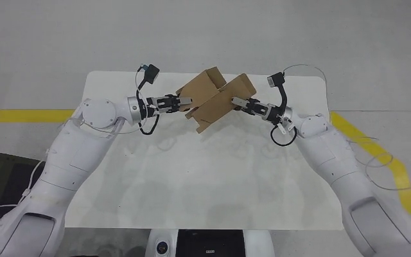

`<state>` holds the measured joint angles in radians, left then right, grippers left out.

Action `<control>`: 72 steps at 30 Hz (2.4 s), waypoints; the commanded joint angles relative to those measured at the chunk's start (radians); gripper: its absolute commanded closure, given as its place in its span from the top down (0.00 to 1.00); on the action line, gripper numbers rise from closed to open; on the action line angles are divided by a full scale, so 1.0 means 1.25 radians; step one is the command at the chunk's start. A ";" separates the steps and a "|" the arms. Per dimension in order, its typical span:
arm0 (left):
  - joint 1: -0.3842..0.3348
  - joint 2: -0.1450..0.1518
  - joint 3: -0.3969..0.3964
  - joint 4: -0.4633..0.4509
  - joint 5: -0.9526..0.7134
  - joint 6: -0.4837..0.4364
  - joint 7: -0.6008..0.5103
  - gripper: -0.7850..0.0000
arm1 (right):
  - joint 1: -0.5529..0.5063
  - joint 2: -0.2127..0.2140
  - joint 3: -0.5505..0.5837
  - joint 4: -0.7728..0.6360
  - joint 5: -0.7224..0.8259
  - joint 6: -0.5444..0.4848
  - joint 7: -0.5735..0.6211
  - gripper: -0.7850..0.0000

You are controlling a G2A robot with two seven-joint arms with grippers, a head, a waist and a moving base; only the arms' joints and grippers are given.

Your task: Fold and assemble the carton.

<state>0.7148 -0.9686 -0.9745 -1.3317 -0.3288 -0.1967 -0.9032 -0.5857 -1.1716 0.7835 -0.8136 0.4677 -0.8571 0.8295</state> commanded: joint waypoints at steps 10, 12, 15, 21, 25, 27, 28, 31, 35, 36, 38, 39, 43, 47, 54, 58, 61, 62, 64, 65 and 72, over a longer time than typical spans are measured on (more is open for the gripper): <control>-0.016 0.008 -0.028 -0.006 0.062 -0.072 -0.111 0.00 | 0.005 0.035 0.073 0.006 -0.151 -0.018 -0.013 1.00; -0.018 0.011 -0.032 -0.008 0.073 -0.094 -0.143 0.00 | -0.001 0.042 0.087 -0.017 -0.156 -0.034 -0.004 1.00; -0.018 0.014 -0.038 -0.006 0.087 -0.126 -0.185 0.00 | -0.013 0.048 0.089 -0.077 -0.112 -0.057 0.050 1.00; -0.012 0.020 -0.046 -0.015 0.083 -0.161 -0.251 0.00 | -0.006 0.072 0.015 -0.225 -0.082 -0.004 0.103 1.00; -0.005 0.023 -0.050 -0.033 0.072 -0.178 -0.283 0.00 | 0.018 0.088 -0.059 -0.275 -0.055 -0.012 0.095 1.00; -0.002 0.024 -0.052 -0.041 0.068 -0.184 -0.297 0.00 | 0.035 0.095 -0.100 -0.284 -0.046 -0.028 0.080 1.00; 0.000 0.025 -0.053 -0.045 0.065 -0.186 -0.301 0.00 | 0.045 0.099 -0.121 -0.284 -0.043 -0.038 0.069 1.00; 0.004 0.027 -0.057 -0.050 0.058 -0.189 -0.314 0.00 | 0.075 0.108 -0.183 -0.272 -0.035 -0.073 0.034 0.83; 0.010 0.029 -0.061 -0.062 0.043 -0.182 -0.327 0.00 | 0.118 0.117 -0.271 -0.253 -0.029 -0.121 -0.014 0.60; 0.012 0.029 -0.062 -0.064 0.040 -0.182 -0.330 0.00 | 0.130 0.118 -0.291 -0.250 -0.023 -0.124 -0.017 0.59; 0.014 0.030 -0.062 -0.070 0.035 -0.182 -0.334 0.00 | 0.150 0.119 -0.322 -0.245 0.001 -0.124 -0.017 0.51; 0.015 0.030 -0.062 -0.074 0.032 -0.182 -0.335 0.00 | 0.158 0.119 -0.336 -0.242 0.011 -0.124 -0.017 0.50; 0.019 0.031 -0.063 -0.086 0.026 -0.179 -0.334 0.00 | 0.185 0.116 -0.379 -0.228 0.044 -0.124 -0.017 0.49; 0.023 0.031 -0.064 -0.097 0.023 -0.177 -0.334 0.00 | 0.204 0.112 -0.403 -0.207 0.066 -0.124 -0.017 0.48; 0.031 0.033 -0.067 -0.110 0.017 -0.172 -0.339 0.00 | 0.215 0.105 -0.421 -0.169 0.090 -0.124 -0.017 0.46; 0.034 0.034 -0.068 -0.118 0.015 -0.170 -0.338 0.00 | 0.217 0.099 -0.430 -0.160 0.100 -0.124 -0.017 0.46; 0.035 0.035 -0.070 -0.123 0.016 -0.168 -0.336 0.00 | 0.219 0.091 -0.441 -0.160 0.107 -0.124 -0.017 0.46; 0.036 0.035 -0.070 -0.124 0.016 -0.168 -0.336 0.00 | 0.220 0.089 -0.445 -0.160 0.108 -0.124 -0.017 0.46; 0.036 0.035 -0.070 -0.127 0.016 -0.165 -0.335 0.00 | 0.224 0.083 -0.452 -0.158 0.110 -0.124 -0.017 0.46; 0.037 0.035 -0.071 -0.128 0.016 -0.165 -0.335 0.00 | 0.225 0.081 -0.455 -0.156 0.112 -0.124 -0.017 0.46; 0.039 0.036 -0.073 -0.132 0.020 -0.164 -0.334 0.00 | 0.238 0.068 -0.477 -0.151 0.120 -0.124 -0.017 0.46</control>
<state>0.7625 -0.9235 -1.0651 -1.4958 -0.3029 -0.4024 -1.3209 -0.2907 -1.0855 0.1909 -1.0025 0.6164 -1.0123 0.8081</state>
